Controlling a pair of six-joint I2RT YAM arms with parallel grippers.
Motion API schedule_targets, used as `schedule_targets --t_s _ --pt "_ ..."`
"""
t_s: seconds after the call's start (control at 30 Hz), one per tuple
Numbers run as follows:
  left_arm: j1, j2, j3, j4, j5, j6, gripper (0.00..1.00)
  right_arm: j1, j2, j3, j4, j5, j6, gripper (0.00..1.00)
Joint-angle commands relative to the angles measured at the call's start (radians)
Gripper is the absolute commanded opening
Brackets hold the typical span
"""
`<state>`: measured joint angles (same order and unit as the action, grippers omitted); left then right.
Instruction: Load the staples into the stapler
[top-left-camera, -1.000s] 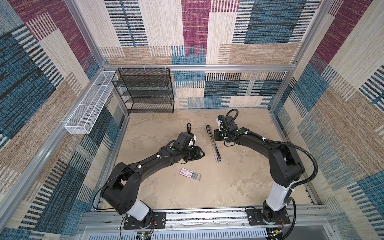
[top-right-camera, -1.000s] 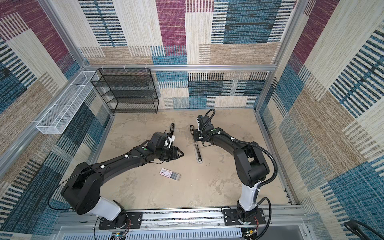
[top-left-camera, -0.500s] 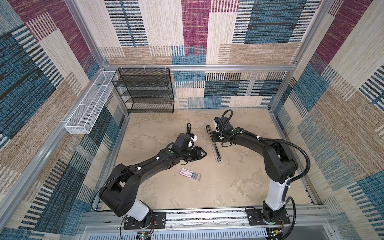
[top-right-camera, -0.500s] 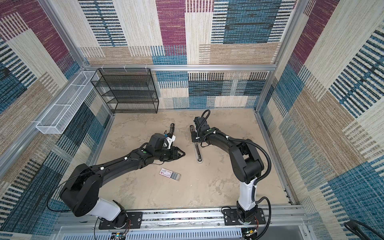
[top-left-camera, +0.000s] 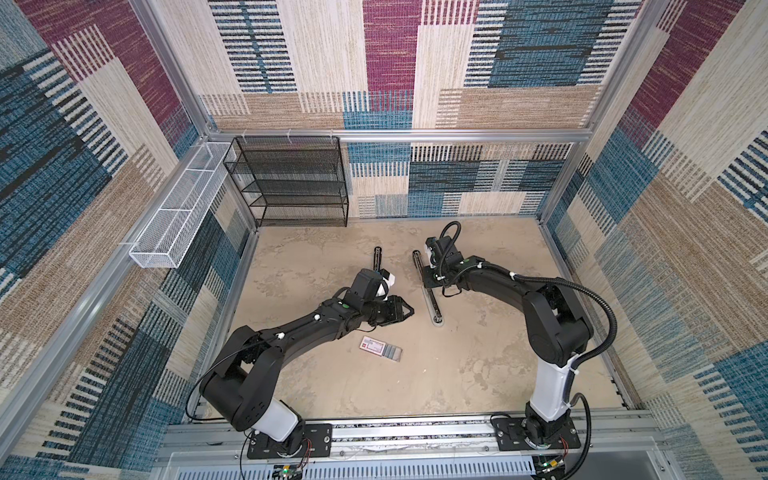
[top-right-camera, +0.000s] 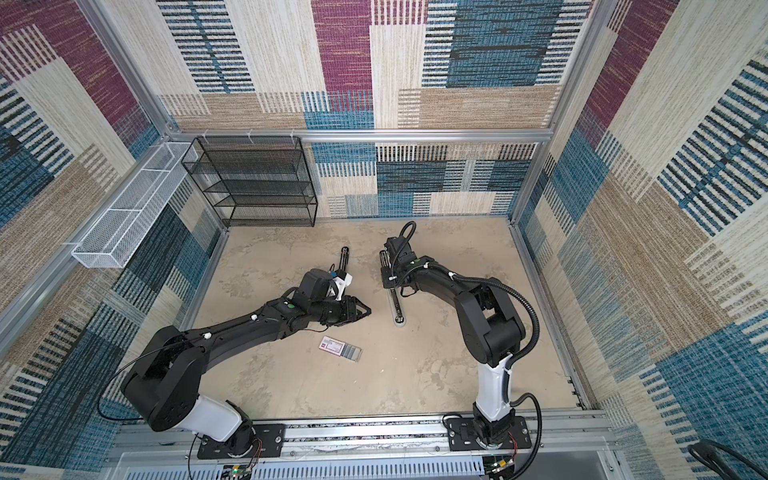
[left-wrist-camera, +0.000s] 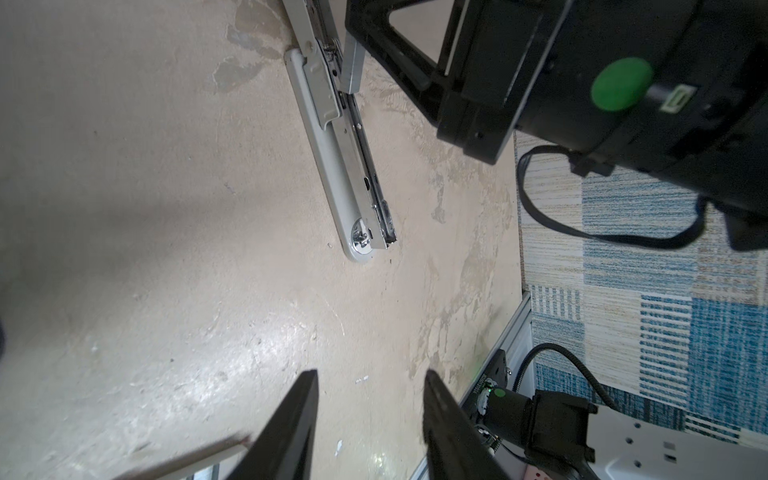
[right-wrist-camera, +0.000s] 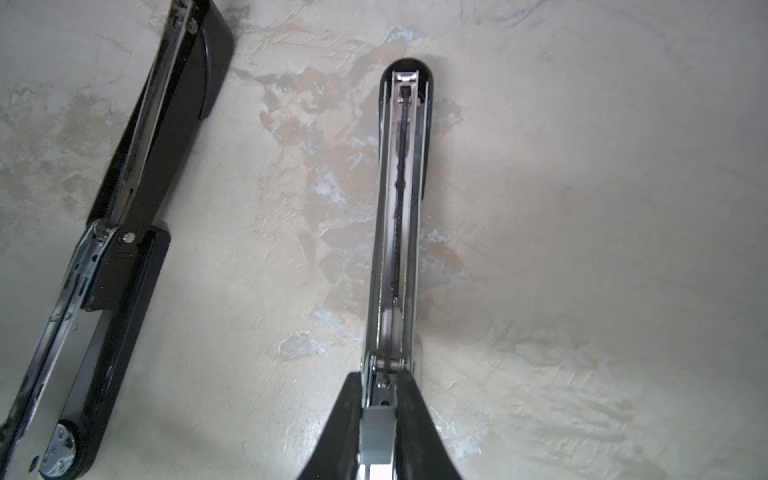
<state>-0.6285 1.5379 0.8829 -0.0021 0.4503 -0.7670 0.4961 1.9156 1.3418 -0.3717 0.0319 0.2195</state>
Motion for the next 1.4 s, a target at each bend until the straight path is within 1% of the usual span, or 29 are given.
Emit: schedule_targets --t_s 0.0,0.7,0.93,1.37 --pt "0.001 0.0 -0.006 0.034 0.002 -0.019 0.44 0.005 0.008 0.007 -0.004 0.022 -0.009 0.19" --pt "0.001 -0.015 -0.031 0.044 -0.016 -0.023 0.44 0.027 0.025 0.006 -0.028 0.065 -0.016 0.19" --pt "0.001 -0.013 -0.032 0.046 -0.02 -0.024 0.44 0.042 0.009 -0.007 -0.032 0.087 -0.011 0.19" --pt "0.002 -0.015 -0.037 0.047 -0.022 -0.025 0.44 0.05 -0.027 -0.051 -0.026 0.087 0.005 0.2"
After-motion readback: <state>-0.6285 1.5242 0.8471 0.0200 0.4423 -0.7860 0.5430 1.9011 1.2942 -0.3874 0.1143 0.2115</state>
